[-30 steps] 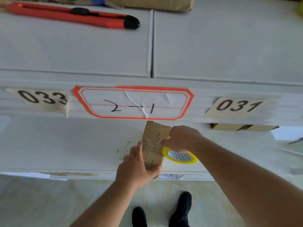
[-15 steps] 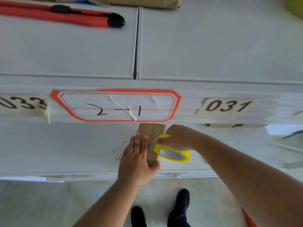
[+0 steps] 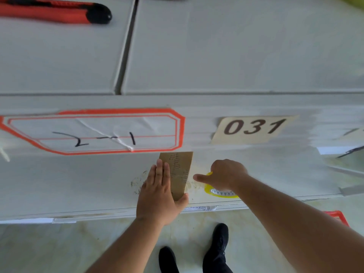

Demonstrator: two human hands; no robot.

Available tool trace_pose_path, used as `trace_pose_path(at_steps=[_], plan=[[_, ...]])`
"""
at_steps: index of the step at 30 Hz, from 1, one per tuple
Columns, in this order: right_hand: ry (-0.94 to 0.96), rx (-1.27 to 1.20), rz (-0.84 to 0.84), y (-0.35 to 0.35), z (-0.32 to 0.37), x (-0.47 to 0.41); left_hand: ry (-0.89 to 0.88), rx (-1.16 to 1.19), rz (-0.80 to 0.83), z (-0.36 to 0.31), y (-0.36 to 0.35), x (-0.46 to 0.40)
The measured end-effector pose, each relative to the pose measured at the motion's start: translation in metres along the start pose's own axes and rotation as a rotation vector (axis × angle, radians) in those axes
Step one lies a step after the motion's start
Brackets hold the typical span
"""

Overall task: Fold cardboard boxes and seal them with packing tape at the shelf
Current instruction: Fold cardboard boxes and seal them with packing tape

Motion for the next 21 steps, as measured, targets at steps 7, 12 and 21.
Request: trace_pose_path(at_steps=[7,12,21], plan=[[-0.071,-0.108,0.164,-0.030,0.005,-0.007,0.064,0.026,0.077,-0.002,0.000,-0.002],[-0.061,-0.117,0.222,-0.032,0.002,-0.009,0.161,0.170,0.016,-0.005,0.013,-0.001],[0.226,-0.346,0.221,0.030,0.046,0.016,0.305,1.054,-0.156,0.033,-0.023,0.019]])
Point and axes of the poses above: each hand's wrist, its own x-axis away from the middle knuckle, its own y-axis out of the back of the hand, z = x × y, the point moved 9 cm from there along -x, towards the middle knuckle, and after that the axes turned 15 degrees about -y, right-handed, at the moved point
